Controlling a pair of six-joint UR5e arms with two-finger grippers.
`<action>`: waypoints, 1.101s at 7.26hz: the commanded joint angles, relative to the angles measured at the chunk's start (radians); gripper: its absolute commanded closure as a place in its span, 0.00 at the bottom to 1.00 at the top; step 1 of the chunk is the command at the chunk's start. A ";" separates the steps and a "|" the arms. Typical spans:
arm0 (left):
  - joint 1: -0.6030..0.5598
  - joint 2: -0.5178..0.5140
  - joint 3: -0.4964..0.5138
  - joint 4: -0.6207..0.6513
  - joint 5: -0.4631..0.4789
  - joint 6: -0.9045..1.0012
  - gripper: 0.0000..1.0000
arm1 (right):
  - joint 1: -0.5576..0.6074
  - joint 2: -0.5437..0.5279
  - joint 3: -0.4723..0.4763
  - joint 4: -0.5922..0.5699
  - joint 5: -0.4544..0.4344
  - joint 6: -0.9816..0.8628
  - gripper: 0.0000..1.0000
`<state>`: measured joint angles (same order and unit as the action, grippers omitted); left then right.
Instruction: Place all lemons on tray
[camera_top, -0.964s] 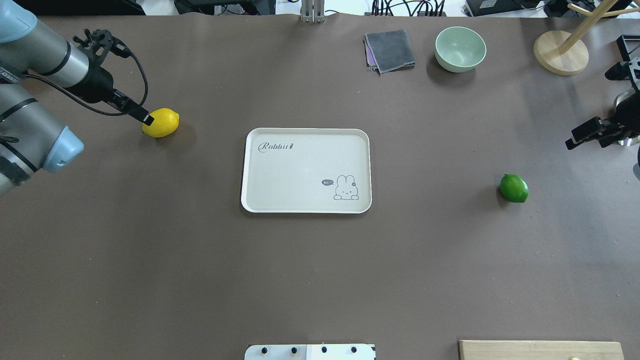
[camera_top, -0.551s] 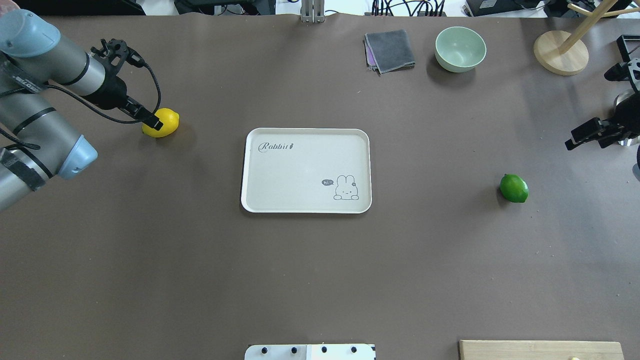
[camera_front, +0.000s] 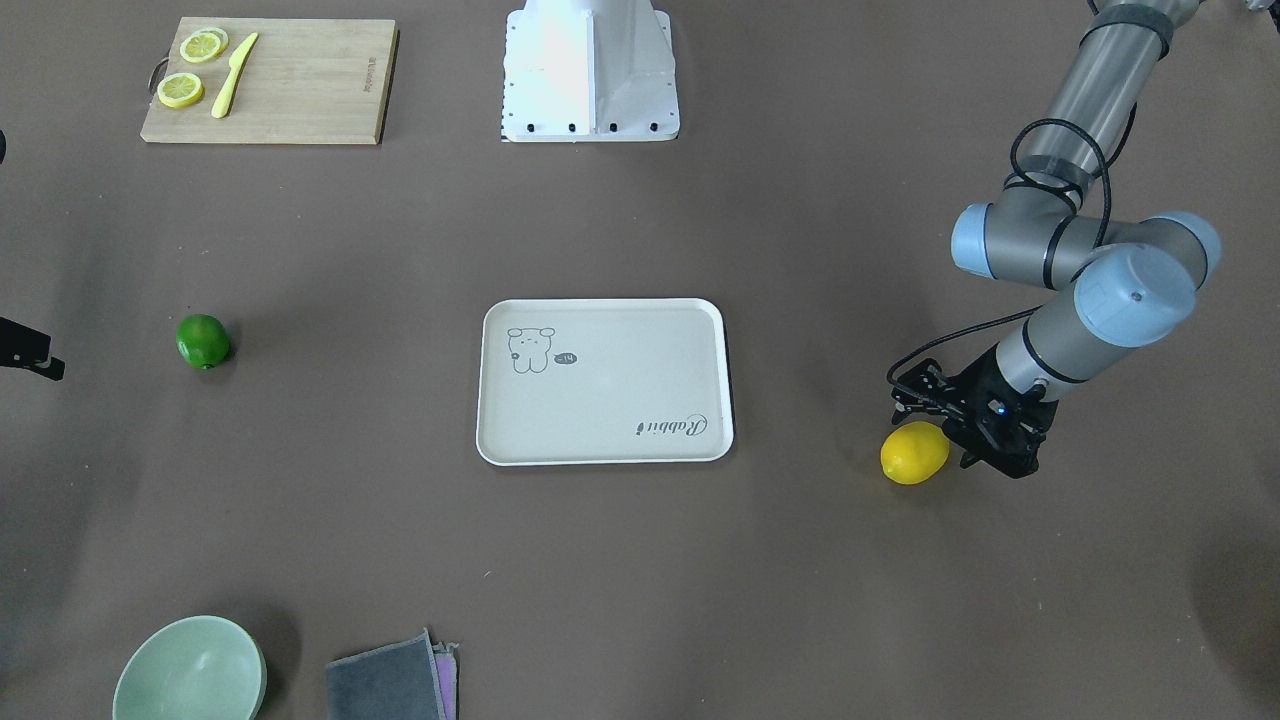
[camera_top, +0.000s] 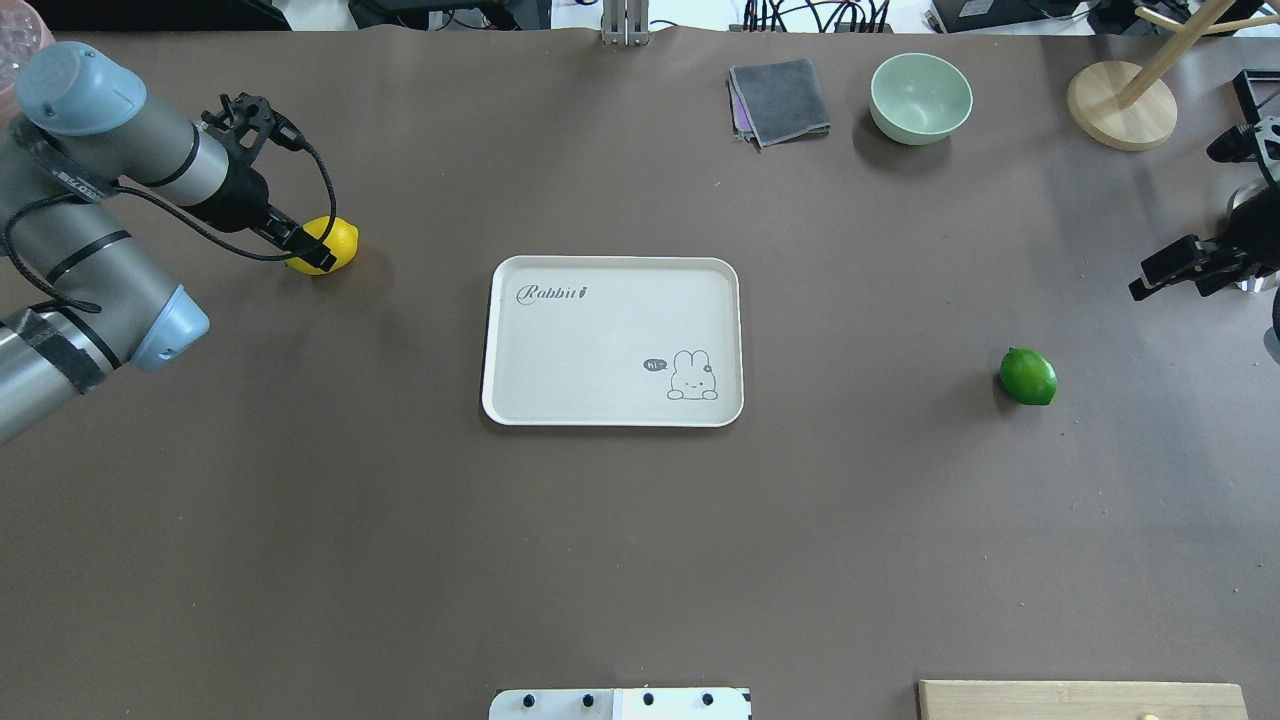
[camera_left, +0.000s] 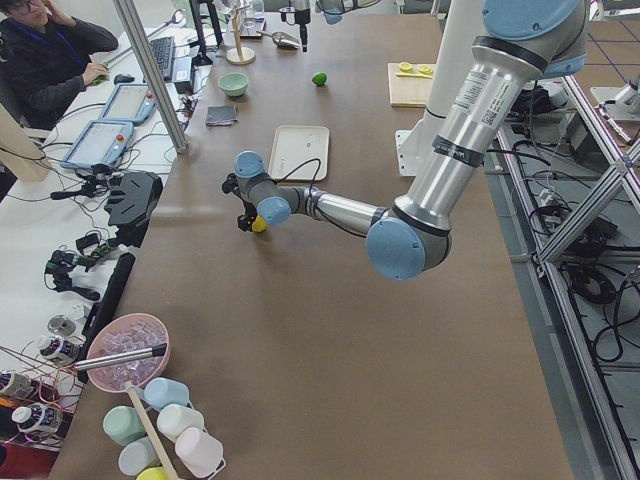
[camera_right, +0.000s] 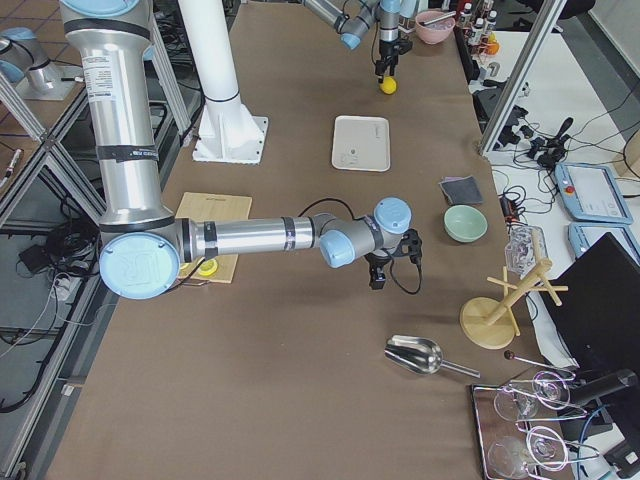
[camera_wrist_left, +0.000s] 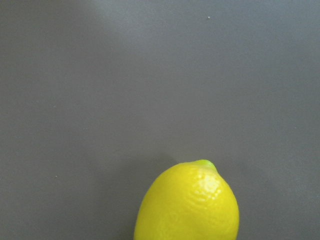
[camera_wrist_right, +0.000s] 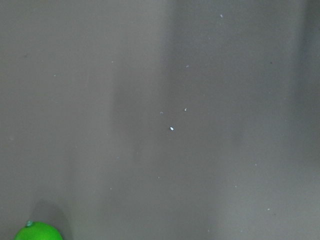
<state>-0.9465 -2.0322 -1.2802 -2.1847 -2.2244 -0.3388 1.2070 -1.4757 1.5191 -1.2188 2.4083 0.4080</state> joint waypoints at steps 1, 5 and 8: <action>0.006 -0.017 0.030 -0.004 0.002 0.000 0.02 | -0.001 0.000 0.001 0.001 0.000 0.000 0.00; 0.023 -0.017 0.062 -0.049 0.000 -0.025 0.05 | -0.006 0.000 -0.002 -0.001 0.000 0.000 0.00; 0.026 -0.037 0.042 -0.050 -0.011 -0.263 0.77 | -0.007 0.000 -0.007 -0.001 0.000 0.000 0.00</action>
<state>-0.9220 -2.0589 -1.2279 -2.2343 -2.2314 -0.4821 1.2008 -1.4757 1.5148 -1.2195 2.4083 0.4080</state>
